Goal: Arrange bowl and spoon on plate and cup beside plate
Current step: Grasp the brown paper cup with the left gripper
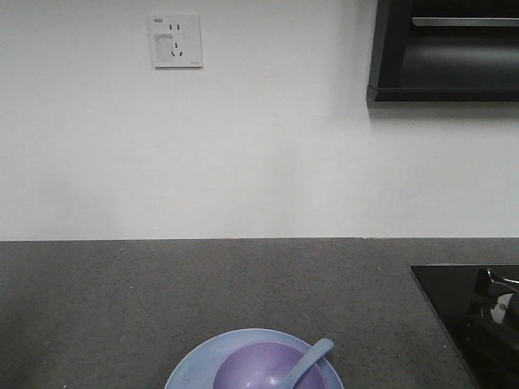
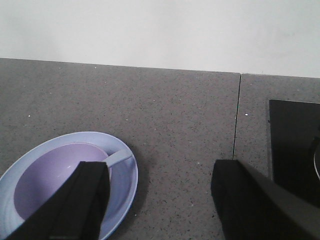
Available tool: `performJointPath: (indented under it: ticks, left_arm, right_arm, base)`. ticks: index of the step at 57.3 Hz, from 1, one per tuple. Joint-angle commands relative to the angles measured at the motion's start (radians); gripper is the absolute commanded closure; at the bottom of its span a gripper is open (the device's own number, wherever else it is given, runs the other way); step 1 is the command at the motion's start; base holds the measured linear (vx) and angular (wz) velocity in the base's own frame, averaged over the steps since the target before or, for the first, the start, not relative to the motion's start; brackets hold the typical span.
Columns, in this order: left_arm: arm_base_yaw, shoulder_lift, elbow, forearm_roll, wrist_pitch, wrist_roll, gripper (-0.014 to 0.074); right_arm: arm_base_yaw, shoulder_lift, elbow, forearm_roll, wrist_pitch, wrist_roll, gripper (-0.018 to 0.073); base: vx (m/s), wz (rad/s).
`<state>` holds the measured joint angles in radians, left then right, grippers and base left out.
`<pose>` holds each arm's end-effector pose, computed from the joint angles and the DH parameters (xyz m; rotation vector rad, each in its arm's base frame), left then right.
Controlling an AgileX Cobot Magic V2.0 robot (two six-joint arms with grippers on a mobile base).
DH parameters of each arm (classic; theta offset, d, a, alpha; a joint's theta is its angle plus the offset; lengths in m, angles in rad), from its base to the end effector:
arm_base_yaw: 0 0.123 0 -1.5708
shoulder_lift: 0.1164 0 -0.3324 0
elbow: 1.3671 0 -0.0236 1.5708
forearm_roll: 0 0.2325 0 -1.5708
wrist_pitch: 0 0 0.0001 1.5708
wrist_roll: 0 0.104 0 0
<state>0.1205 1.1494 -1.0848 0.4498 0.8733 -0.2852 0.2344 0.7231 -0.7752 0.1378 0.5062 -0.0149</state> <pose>0.1948 0.0585 0.3986 -0.2874 2.3423 0.4679 0.0976 0.0304 0.3892 -0.1695 1.9363 0.2908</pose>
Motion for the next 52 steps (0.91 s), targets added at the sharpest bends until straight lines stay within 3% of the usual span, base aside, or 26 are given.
performJointPath:
  ticks: [1, 8, 14, 36, 52]
  left_arm:
    - [0.036, 0.015, -0.035, -0.005, -0.046, 0.034, 0.0090]
    - [0.072, 0.065, -0.036, -0.110, -0.076, 0.096, 0.0090]
    - [0.089, 0.104, -0.036, -0.150, -0.080, 0.130, 0.0090]
    - [0.093, 0.192, -0.035, -0.142, -0.075, 0.152, 0.0110]
    - [0.093, 0.205, -0.035, -0.140, -0.068, 0.152, 0.0277]
  right_arm:
    - [-0.006, -0.005, -0.028, -0.003, -0.069, -0.008, 0.0051]
    - [-0.006, -0.005, -0.028, -0.003, -0.064, -0.011, 0.0051]
    - [-0.006, -0.005, -0.028, -0.003, -0.059, -0.011, 0.0051]
    - [-0.006, -0.005, -0.028, -0.009, -0.030, -0.015, 0.0051]
    - [-0.006, -0.005, -0.028, -0.010, -0.030, -0.015, 0.0051]
  base:
    - [0.00, 0.00]
    - [0.00, 0.00]
    - [0.00, 0.00]
    - [0.00, 0.00]
    - [0.00, 0.00]
